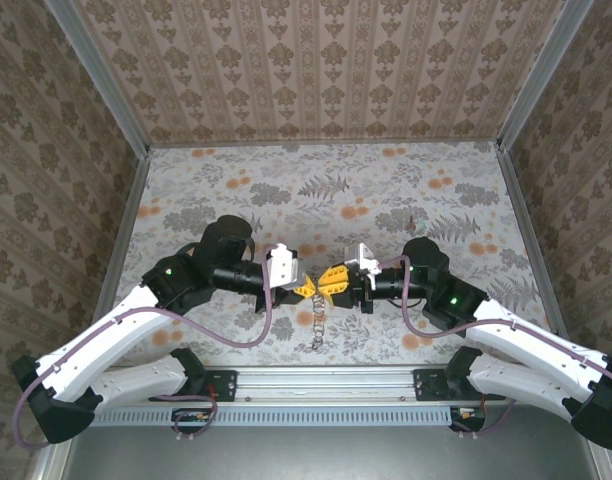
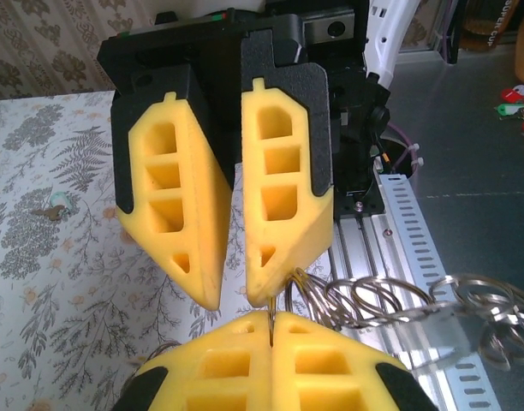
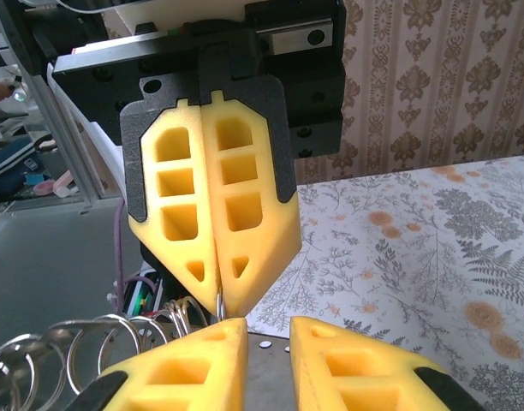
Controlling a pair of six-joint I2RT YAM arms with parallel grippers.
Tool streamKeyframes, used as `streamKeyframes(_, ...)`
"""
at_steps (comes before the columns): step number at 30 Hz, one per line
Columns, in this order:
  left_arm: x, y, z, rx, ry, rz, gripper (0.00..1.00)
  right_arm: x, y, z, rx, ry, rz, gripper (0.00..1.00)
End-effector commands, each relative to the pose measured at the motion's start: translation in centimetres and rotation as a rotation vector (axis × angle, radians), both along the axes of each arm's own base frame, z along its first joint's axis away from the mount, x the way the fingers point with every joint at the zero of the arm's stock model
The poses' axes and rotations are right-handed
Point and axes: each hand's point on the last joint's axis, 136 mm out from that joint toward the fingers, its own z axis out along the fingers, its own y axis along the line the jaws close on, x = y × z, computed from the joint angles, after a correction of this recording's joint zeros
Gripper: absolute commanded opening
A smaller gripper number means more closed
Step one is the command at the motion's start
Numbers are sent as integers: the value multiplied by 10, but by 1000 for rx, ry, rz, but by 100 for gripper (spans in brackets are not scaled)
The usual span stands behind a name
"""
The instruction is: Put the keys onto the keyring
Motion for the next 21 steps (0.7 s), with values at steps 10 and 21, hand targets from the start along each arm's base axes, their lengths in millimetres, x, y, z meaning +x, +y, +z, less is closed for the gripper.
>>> streamKeyframes(10,2,0,23,-59,-49,-8,0,-18,6,-5,-7,9,71,22)
streamKeyframes(21,4,-1,19,-41,-48,-2,0,-16,2,-6,-19,-2,36,27)
